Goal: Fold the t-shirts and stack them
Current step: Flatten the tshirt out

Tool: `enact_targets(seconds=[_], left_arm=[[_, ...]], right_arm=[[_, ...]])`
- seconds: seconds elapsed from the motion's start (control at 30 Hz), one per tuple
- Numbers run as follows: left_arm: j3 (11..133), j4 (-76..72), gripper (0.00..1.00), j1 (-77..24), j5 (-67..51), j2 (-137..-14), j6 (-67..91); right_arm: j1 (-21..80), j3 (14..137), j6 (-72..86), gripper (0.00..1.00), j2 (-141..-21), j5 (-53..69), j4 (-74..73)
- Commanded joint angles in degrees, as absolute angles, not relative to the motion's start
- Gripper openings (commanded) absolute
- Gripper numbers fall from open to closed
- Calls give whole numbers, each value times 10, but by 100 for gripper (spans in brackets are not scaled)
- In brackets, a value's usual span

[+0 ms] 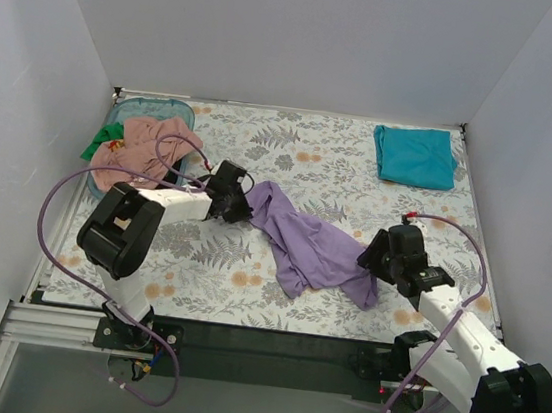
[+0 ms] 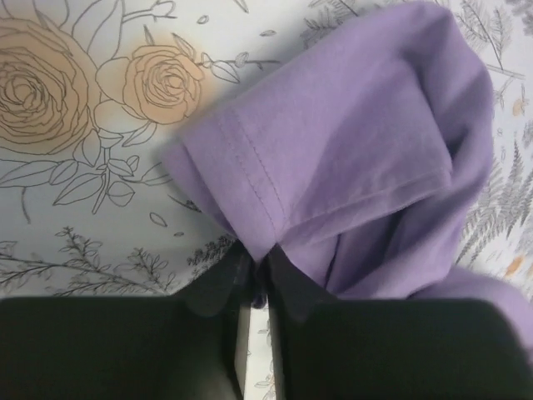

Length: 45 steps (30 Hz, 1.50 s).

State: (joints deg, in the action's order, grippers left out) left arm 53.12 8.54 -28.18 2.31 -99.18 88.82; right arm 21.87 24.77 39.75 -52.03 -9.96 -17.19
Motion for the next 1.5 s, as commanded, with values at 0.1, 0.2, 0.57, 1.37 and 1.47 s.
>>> enact_targets(seconds=[0.1,0.2,0.57,1.37,1.47], left_arm=[[563,93,0,-281,32,-1009,856],[563,91,0,-280,56,-970,846],[499,77,0,-282,124,-649,802],[756,283,0,-286,201,-328,838],[716,309,0,-286,272,-353,858]], right_arm=[[159,281,356,37,-570,-29,-112],[150,287,344,16,-556,-15,-111],[147,433,280,1,-377,-26,-220],[149,884,221,1,-334,-147,-405],[154,833,206,1,-356,-227,-406]])
